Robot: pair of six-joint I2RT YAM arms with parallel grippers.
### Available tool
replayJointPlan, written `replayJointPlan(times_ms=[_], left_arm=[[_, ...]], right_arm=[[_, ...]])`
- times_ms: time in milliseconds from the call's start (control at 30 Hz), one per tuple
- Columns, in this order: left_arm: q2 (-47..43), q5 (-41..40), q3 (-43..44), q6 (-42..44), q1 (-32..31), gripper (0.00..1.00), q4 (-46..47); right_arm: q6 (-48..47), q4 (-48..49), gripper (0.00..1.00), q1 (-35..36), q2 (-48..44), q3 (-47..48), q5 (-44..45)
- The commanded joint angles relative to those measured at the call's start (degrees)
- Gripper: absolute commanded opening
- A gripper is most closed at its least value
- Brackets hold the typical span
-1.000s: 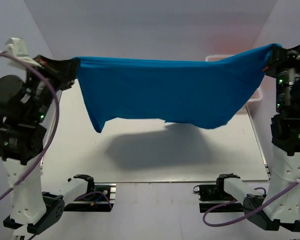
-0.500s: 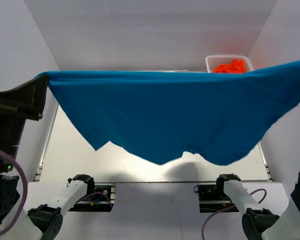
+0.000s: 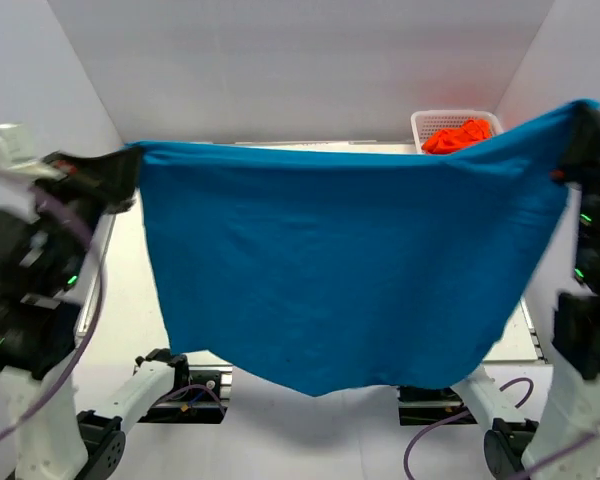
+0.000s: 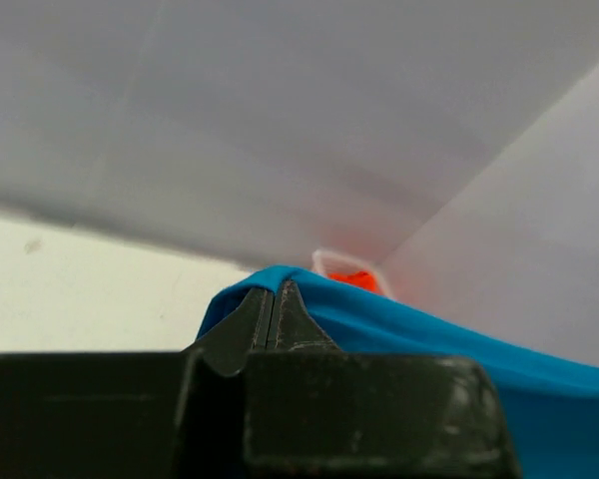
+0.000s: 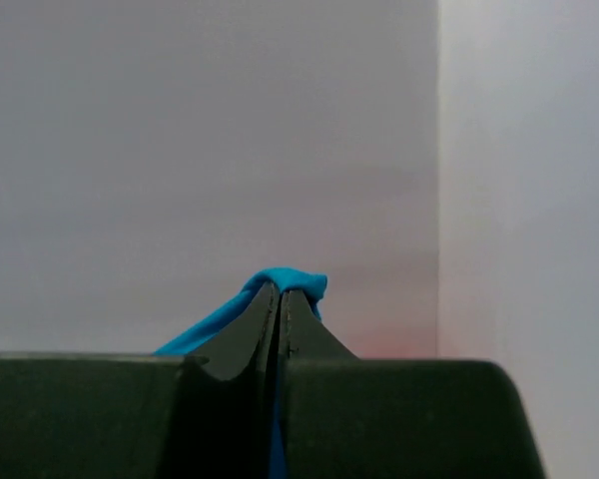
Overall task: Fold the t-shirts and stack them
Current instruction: Flatten out the tshirt
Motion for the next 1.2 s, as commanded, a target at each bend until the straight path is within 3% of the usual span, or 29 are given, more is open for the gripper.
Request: replayJointPlan(times_ms=[0, 200, 267, 433, 700, 833, 867, 900, 933, 967, 1000, 1033, 1067, 1100, 1167], left_arm=[[2.39, -5.14, -10.38, -1.0, 0.06, 0.0, 3.49], [7.47, -7.43, -28.49, -6.1, 0.59, 0.0, 10.43], [11.86, -10.06, -31.33, -6.8, 0.59, 0.0, 13.33], [22.5, -12.45, -33.89, -7.33, 0.59, 0.0, 19.13], [46.57, -16.76, -20.63, -8.12, 1.63, 0.0, 20.9], [66.04, -17.98, -4.69, -8.64, 4.0, 0.0, 20.9], [66.11, -17.99, -0.88, -9.17, 4.62, 0.0, 20.9], [74.11, -17.99, 3.34, -9.18, 5.32, 0.0, 19.51], [78.46, -15.38, 8.34, -10.48, 6.11, 0.26, 18.28], [82.76, -13.7, 20.05, -11.19, 7.95, 0.44, 16.44], [87.07, -12.03, 25.82, -12.24, 8.75, 0.76, 14.16], [93.12, -7.4, 30.75, -12.25, 9.54, 1.0, 12.57], [94.31, -5.27, 35.15, -12.25, 10.68, 1.0, 12.55], [94.32, -3.94, 34.5, -12.86, 10.69, 1.0, 13.86], [88.11, 0.19, 23.11, -12.87, 11.31, 1.0, 22.62]], right_arm=[[2.28, 5.75, 0.0, -0.09, 2.66, -8.22, -6.32], [7.37, 17.96, 0.0, 0.08, 8.09, -28.42, -16.51], [7.47, 22.0, 0.0, 0.17, 10.56, -31.68, -20.2], [5.89, 25.27, 0.0, 0.43, 26.18, -29.78, -27.85], [1.6, 18.95, 0.0, 2.27, 52.39, -13.0, -27.97], [-0.35, 13.85, 0.0, 4.03, 74.15, 8.31, -24.72], [-0.18, 13.06, 0.0, 4.3, 76.9, 11.51, -21.75], [-0.18, 10.62, 0.0, 4.74, 83.98, 21.02, -20.5], [-0.27, 9.11, 0.0, 5.52, 87.44, 30.17, -19.97], [0.08, 9.36, 0.06, 5.97, 94.61, 36.53, -16.48], [-0.35, 9.53, 0.37, 6.23, 95.64, 38.24, -16.27], [-0.53, 10.75, 0.62, 6.49, 96.0, 38.69, -16.01], [-1.23, 13.81, 0.84, 7.11, 94.52, 34.35, -15.83], [-1.76, 15.24, 0.9, 7.46, 91.38, 31.61, -15.92], [-4.03, 17.88, 0.9, 8.69, 85.85, 21.98, -14.87]])
